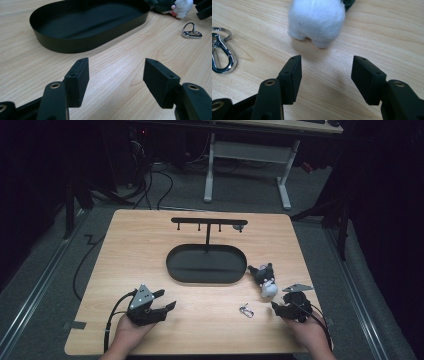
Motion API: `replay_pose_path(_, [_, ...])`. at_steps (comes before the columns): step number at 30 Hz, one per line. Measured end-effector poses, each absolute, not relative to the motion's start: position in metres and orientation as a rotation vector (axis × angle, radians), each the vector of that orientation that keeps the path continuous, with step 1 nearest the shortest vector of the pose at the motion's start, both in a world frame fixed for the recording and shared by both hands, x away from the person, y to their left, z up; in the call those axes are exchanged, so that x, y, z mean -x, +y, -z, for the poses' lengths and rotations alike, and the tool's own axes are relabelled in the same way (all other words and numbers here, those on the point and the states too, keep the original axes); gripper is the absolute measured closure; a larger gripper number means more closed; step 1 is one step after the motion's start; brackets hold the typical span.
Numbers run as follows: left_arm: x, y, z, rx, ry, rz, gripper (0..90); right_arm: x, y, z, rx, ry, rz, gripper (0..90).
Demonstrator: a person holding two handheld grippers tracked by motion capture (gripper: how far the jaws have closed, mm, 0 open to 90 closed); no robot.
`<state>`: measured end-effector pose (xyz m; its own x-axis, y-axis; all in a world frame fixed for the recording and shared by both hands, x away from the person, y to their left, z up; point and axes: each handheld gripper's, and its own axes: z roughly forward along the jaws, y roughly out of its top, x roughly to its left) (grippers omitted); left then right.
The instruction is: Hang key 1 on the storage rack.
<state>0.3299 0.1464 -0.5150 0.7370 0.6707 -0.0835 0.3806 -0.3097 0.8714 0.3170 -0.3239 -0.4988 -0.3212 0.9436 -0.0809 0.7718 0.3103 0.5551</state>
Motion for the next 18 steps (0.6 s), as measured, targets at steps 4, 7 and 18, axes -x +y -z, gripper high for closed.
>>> replay_pose_path(4, [-0.330,0.145,0.516,-1.938,0.799,-0.358,38.0,-0.323,-0.321,0.494,-1.548,2.246,-0.569,39.8])
replay_pose_path(7, [-0.330,0.144,0.516,-1.948,0.794,-0.354,37.9,-0.326,-0.321,0.492,-1.563,2.269,-0.553,38.4])
replay_pose_path(18, [-0.328,0.141,0.516,-1.955,0.769,-0.355,37.6,-0.338,-0.319,0.488,-1.615,2.407,-0.395,35.0])
